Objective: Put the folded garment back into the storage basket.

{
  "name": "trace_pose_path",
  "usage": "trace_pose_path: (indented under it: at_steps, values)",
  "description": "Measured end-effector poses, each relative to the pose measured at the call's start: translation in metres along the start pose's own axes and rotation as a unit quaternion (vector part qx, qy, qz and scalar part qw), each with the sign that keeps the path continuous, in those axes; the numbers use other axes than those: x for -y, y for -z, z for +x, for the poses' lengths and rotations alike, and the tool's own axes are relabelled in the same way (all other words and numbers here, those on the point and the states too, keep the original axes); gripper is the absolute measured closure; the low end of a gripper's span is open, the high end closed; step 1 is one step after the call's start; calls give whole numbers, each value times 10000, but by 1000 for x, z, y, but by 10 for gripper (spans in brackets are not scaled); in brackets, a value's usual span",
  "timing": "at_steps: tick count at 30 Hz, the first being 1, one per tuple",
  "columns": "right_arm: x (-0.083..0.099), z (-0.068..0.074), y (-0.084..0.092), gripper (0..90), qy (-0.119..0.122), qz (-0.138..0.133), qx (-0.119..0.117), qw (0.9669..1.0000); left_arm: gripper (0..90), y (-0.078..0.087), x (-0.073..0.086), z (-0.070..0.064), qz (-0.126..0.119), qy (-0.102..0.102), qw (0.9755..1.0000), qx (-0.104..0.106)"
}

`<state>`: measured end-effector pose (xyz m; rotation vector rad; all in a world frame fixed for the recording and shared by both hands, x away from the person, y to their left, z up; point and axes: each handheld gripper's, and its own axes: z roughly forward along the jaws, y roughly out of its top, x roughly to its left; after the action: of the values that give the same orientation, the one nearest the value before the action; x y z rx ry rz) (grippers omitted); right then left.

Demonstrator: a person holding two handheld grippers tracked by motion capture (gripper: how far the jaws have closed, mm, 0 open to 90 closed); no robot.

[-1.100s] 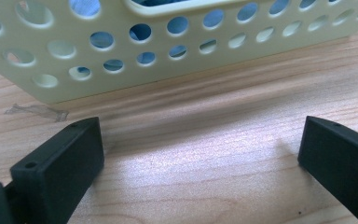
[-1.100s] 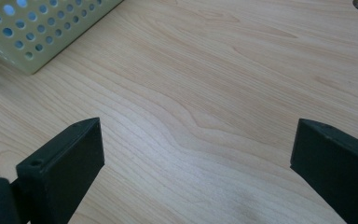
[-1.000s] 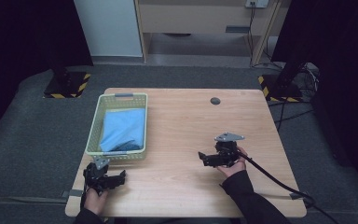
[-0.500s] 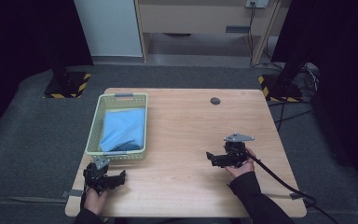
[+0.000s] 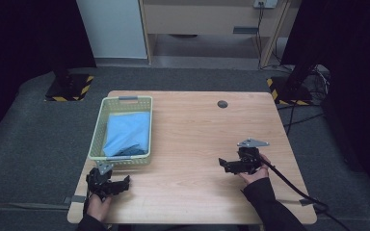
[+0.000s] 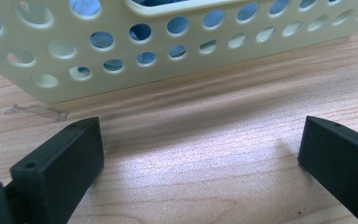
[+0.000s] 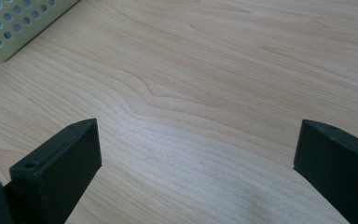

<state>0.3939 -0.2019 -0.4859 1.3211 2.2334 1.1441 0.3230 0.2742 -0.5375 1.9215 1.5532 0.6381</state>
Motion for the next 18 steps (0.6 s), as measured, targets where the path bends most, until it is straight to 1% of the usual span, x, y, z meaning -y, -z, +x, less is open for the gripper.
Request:
trace_pose_path:
  at_steps: [9,18]
  values:
    - [5,-10,7,7,-64,-14,70,10000,0,0,0,0,-1,0,10000,-1]
    - [10,-17,12,6,-63,-25,90,9999,0,0,0,0,-1,1,10000,-1]
